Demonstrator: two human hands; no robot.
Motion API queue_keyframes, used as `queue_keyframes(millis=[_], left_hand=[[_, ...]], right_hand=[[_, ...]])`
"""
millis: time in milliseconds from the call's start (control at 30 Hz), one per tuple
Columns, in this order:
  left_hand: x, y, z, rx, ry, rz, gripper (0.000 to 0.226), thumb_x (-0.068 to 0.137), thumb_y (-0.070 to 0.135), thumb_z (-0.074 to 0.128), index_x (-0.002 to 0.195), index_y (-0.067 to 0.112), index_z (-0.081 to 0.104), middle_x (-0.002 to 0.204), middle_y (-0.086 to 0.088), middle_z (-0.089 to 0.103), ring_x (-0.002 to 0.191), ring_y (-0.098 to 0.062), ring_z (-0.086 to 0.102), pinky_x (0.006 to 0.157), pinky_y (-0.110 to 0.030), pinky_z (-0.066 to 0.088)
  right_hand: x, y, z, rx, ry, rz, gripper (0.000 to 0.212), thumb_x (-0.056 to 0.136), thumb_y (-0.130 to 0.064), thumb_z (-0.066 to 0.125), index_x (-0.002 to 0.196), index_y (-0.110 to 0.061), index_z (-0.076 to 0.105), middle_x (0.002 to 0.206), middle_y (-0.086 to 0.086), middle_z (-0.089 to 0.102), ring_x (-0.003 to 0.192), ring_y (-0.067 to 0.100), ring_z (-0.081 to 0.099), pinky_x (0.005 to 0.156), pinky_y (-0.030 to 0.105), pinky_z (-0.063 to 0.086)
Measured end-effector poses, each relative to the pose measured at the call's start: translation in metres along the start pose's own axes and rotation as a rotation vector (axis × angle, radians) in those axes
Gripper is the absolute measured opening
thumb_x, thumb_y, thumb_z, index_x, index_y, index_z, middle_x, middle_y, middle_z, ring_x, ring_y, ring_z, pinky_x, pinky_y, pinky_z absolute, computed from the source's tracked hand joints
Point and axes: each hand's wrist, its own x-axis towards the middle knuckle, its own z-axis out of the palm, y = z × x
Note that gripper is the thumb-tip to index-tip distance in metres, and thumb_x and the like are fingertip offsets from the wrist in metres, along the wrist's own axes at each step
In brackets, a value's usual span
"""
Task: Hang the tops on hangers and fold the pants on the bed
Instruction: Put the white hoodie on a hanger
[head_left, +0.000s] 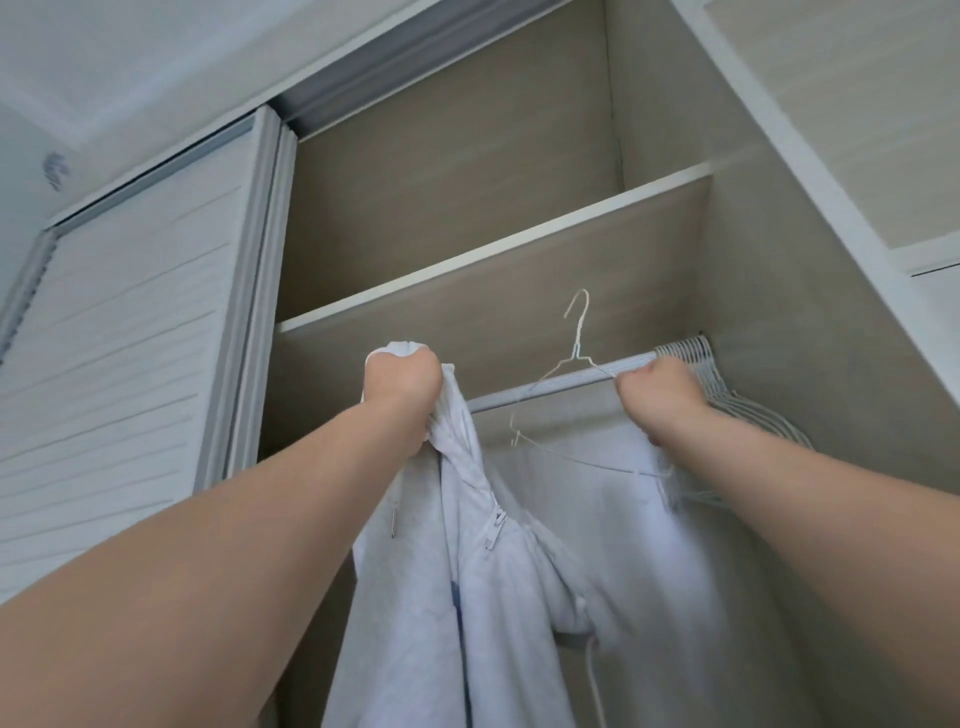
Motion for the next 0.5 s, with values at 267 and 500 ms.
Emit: queue_keyframes(millis=[267, 500], left_hand=[[-0.007, 0.050, -0.049, 0.097, 0.032, 0.129, 0.019, 0.094, 0.017, 0.053, 0.109, 0.008, 0.058, 0.100, -0.014, 0.054, 0.086, -0.027, 0.052, 0.078, -0.039, 0.048], [-0.050, 0.127, -0.102, 0.107, 0.184, 0.192, 0.006, 0.096, 0.016, 0.052, 0.095, 0.012, 0.056, 0.098, -0.006, 0.059, 0.101, -0.027, 0.061, 0.081, -0.033, 0.047]], right_hand=[[-0.080, -0.022, -0.011, 0.552, -0.008, 0.088, 0.022, 0.092, -0.008, 0.040, 0.074, -0.021, 0.037, 0.060, 0.003, 0.031, 0.048, 0.016, 0.024, 0.040, 0.020, 0.020], [-0.125, -0.061, -0.020, 0.719, -0.441, 0.229, 0.016, 0.099, -0.021, 0.055, 0.086, -0.019, 0.047, 0.052, -0.001, 0.030, 0.036, 0.010, 0.024, 0.036, 0.015, 0.022]])
